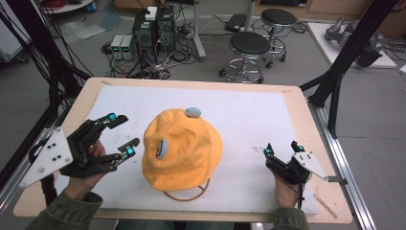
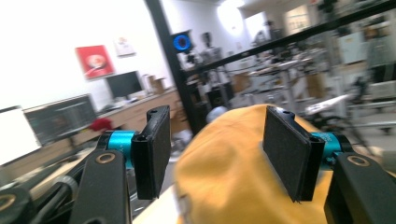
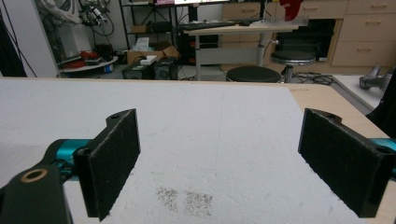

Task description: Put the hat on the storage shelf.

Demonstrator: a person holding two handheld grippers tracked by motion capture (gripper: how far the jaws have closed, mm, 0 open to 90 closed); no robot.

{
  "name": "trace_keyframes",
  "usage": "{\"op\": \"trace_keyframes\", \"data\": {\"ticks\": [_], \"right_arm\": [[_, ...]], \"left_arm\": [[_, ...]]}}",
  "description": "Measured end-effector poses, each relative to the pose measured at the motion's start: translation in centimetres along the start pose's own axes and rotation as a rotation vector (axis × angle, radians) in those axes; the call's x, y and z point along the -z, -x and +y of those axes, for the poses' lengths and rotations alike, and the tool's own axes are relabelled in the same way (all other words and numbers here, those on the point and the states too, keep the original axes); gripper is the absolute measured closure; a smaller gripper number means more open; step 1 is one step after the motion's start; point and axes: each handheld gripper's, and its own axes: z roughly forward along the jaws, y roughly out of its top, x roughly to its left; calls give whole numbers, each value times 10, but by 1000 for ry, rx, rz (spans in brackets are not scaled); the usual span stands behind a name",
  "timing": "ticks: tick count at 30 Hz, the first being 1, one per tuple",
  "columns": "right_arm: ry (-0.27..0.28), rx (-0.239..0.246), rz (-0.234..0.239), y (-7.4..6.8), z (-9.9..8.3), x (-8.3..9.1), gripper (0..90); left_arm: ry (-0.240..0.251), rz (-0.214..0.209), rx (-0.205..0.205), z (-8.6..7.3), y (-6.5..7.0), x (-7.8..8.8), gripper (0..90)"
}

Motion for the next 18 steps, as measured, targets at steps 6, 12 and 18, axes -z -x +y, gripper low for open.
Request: {"op": "trace_keyframes", "data": {"ticks": [6,12,18], "right_arm": [[0,-1,-1,0,0,0,116],[4,-1,-4,0,0,0,116],[3,-2,-8,0,0,1,116]], "left_arm": [[-21,84,3,-3,-9,8,420],[-45,164,19,-10,-19,16,417],[-66,234,52,-21,-32,27,415]]}}
